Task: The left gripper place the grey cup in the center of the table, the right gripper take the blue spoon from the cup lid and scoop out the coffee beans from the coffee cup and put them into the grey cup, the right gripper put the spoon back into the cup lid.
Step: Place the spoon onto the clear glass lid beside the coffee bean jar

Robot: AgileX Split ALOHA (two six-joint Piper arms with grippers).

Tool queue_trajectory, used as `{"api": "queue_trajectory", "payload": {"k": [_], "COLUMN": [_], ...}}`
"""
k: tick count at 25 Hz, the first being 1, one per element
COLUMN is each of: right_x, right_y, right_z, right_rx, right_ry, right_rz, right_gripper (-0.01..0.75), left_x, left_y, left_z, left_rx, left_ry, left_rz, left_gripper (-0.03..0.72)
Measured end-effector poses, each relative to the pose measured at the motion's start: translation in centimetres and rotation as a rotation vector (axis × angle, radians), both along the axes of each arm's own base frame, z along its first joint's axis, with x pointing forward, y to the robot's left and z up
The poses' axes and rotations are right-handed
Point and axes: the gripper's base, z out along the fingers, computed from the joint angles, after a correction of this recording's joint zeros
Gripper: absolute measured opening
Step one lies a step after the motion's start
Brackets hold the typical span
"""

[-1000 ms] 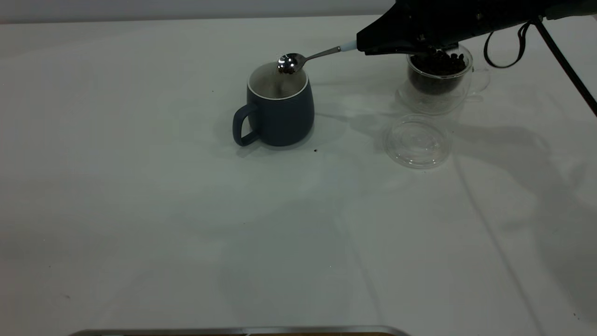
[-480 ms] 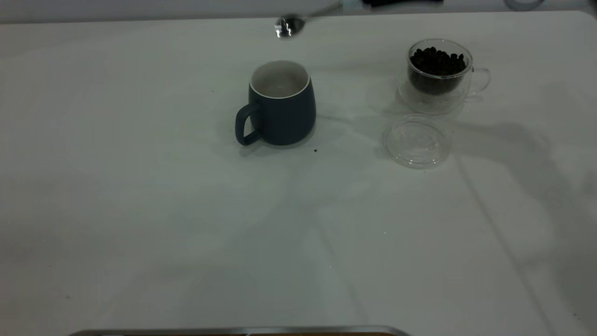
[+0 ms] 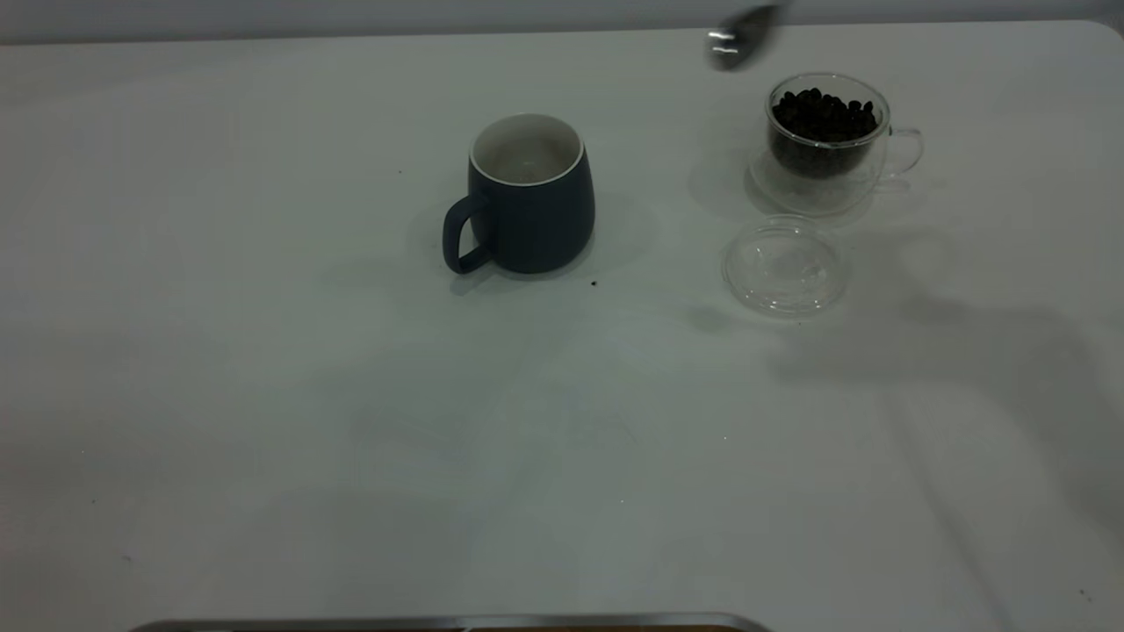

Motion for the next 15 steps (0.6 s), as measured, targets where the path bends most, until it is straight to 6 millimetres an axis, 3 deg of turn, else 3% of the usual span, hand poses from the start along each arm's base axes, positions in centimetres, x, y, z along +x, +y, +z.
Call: {"api": "queue_trajectory", "payload": {"k": [4,8,11,15], "right_x": [-4.7,-8.4,-10.8,-11.9], "right_y": [-0.6,-1.2,-2.0,-2.1], "right_z": [4.2,7.5,8.0,5.9], "right_rx": [-0.155,-0.201,-0.202,-0.178], "right_ry": [-0.048,-0.149,-0.181,-0.184], "right_rz": [-0.001,-0.040,-0.064,-0.062], "right_gripper": [0.112,0.112,0.112,0.112], "left_x": [0.0,0.0,0.0,0.0], "left_y": [0.0,0.0,0.0,0.0], "left_z": [0.0,0.0,0.0,0.0], "left_rx": [-0.001,-0.002,-0.001,-0.001], "left_ry": [0.000,0.000,0.000,0.000], "left_rz": [0.001,0.001,0.001,0.001], "left_gripper": [0.514,0.514,0.514,0.514]}}
